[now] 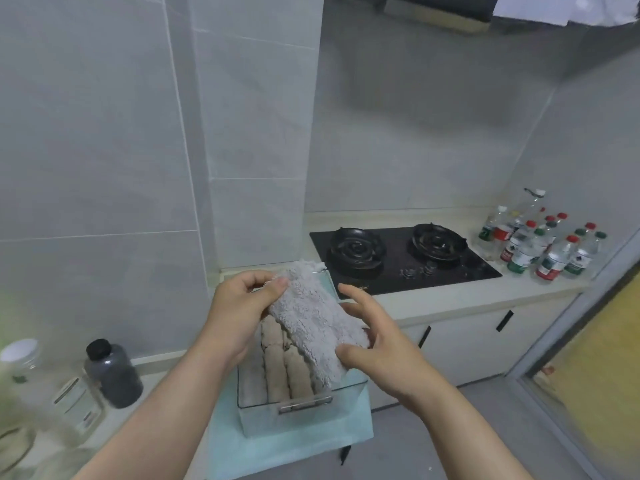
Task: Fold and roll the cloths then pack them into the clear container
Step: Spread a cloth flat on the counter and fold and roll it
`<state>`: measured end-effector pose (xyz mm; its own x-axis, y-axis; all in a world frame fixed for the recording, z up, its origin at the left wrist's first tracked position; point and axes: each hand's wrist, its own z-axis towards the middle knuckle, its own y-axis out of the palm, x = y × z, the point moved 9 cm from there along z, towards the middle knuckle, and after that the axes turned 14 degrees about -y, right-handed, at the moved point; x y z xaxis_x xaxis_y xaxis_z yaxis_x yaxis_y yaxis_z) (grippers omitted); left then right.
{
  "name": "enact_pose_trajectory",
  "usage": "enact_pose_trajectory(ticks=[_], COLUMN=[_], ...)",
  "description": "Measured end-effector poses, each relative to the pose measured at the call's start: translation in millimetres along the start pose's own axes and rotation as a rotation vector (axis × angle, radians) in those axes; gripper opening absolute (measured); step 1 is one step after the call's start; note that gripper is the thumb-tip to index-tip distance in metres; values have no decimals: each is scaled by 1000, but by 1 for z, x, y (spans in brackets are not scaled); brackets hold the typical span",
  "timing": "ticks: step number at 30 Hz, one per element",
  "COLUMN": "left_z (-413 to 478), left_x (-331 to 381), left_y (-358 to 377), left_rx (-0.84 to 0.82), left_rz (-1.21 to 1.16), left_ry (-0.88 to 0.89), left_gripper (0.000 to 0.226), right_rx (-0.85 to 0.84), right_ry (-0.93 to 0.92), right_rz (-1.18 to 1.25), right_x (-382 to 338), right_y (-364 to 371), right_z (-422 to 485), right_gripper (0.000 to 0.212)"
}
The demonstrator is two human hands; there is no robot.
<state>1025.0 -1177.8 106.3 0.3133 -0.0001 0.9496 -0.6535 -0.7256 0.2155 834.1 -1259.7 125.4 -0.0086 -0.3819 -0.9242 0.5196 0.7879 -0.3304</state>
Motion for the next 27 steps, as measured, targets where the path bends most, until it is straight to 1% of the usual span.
enact_pose_trajectory(ticks=[2, 4, 7, 10, 12, 14, 16, 18, 21, 24, 26, 27], left_z=[20, 39, 68, 96, 114, 132, 149, 159, 176, 194, 204, 204], left_x=[0, -2, -3, -10, -24, -40, -60, -75, -106, -135, -147, -153], left_y=[18, 35, 60, 75, 80, 74, 53, 38, 35, 47, 61, 71], left_rx=[-50, -81, -114, -103, -122, -73, 38, 62, 5, -84, -169, -251], left_rz=[50, 95, 157, 154, 78, 73, 194, 407, 743, 1006, 1214, 1310], left_ry=[-24, -52, -87, -146, -217, -273, -306, -276, -195, -128, -4, 72], left_gripper=[5, 5, 10, 6, 15, 23, 22, 18, 26, 14, 19, 24], right_rx=[-112, -195, -286, -316, -317, -310, -288, -261, -170, -82, -62, -55], right_ry=[-14, -18, -8, 35, 77, 111, 149, 175, 245, 299, 311, 312], right_rz=[-7, 43, 74, 84, 73, 9, -45, -79, -71, -37, -46, -57], right_x=[10, 23, 39, 61, 80, 97, 116, 132, 159, 181, 186, 187], right_y=[-3, -6, -17, -35, -44, -51, -57, -63, -73, -77, -76, -75], right_z=[15, 32, 60, 86, 101, 112, 120, 125, 133, 138, 140, 141], right_gripper=[84, 90, 91, 87, 84, 83, 83, 84, 83, 82, 83, 83])
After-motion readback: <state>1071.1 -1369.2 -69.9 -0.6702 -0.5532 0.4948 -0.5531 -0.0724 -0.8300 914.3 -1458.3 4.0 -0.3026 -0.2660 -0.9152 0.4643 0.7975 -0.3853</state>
